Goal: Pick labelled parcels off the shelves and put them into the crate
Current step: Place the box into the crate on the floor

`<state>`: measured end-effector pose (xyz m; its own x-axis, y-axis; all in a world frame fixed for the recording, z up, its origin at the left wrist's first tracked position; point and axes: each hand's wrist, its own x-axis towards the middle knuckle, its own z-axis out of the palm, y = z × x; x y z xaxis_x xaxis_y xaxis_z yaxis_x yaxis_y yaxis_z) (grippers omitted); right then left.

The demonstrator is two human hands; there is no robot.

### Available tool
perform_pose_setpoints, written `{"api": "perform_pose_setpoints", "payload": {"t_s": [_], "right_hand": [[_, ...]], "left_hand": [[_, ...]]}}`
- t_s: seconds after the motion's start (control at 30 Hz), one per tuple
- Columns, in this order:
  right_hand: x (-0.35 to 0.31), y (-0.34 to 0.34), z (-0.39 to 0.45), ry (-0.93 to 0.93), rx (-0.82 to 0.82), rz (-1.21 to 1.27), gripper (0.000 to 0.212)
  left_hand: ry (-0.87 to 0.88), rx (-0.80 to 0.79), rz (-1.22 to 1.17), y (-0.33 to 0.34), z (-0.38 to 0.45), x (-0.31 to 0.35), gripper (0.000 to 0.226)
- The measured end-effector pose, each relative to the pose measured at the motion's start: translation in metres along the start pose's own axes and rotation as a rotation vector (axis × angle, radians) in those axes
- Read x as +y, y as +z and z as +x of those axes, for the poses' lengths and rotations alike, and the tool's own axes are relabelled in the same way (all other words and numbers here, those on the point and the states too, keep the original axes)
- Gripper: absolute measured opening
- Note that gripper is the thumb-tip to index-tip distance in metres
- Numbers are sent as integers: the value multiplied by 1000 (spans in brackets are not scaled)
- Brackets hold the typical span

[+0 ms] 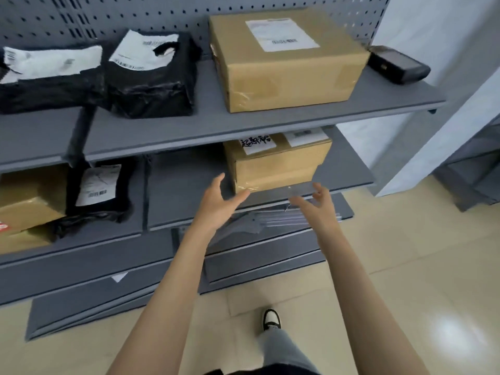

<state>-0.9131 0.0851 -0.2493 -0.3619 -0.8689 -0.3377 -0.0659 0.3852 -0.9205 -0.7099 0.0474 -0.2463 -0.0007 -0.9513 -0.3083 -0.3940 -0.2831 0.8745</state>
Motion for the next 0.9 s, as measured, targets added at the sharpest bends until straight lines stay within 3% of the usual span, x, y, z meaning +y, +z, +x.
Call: {"api": "perform_pose_setpoints", "payload": {"t_s": [0.17,0.43,0.53,0.63,0.73,0.8,0.9], "right_hand": [[-32,-14,76,-63,-42,-89,73],[-57,-19,150,-130,115,-176,84],[-58,-25,169,-191,69,-228,84],[-62,-27,178,-242,-18,-259,69],[-57,-33,175,-213,19,-314,81],[-51,-40,165,-143,18,-376,86],[-41,-49,145,-67,-71,-335,85]], "left_hand": [[-77,63,-5,16,35,16,96],[-146,167,-48,25,74,33,93],[-168,158,-85,32,88,44,78],[-192,158,-98,36,94,56,42],[-200,162,-148,30,89,57,30],[-198,137,-119,22,79,52,40],[-170,72,-44,15,58,39,93]]}}
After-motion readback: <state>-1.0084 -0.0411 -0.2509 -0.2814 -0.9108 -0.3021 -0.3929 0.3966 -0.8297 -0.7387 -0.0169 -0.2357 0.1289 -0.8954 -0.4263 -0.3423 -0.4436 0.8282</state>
